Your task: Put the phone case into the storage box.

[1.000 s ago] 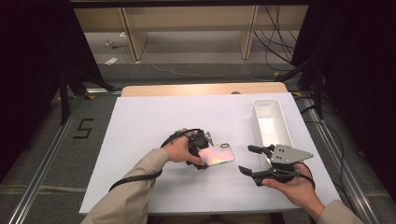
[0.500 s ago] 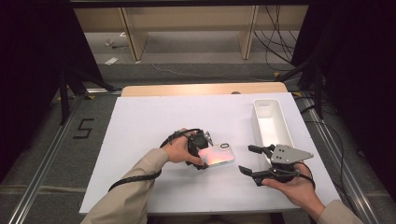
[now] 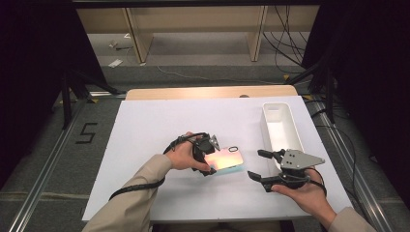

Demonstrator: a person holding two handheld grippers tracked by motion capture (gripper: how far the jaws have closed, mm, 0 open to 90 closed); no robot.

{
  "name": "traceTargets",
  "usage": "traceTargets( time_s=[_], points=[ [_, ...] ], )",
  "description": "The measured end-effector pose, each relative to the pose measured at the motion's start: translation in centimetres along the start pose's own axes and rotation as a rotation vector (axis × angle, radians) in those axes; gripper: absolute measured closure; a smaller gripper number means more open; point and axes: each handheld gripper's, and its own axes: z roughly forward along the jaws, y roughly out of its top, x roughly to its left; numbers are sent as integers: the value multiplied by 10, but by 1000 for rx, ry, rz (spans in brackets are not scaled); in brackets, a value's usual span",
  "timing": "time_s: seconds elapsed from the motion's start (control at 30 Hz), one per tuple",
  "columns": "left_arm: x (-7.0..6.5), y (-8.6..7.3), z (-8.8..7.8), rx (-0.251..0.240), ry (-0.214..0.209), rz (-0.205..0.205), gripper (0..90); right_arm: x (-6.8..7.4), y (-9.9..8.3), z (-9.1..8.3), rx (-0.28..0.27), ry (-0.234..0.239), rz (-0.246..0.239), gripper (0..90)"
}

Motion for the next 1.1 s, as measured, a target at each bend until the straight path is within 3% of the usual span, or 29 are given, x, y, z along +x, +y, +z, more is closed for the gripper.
traceTargets(
  time_s=[0.2, 0.5, 0.9, 1.1],
  points=[
    [-1, -5, -7, -44, 39, -8, 170, 0, 1, 1, 0, -3, 2, 217],
    [-4, -8, -18, -107, 58, -27, 170, 0, 1, 2, 1, -6, 8, 217],
    [-12, -17, -29, -203, 107, -48, 170, -1, 5, 8, -12, -44, 34, 191],
    [-14, -23, -31, -229, 114, -71, 170, -4, 8, 12, -17, -73, 61, 188]
  ],
)
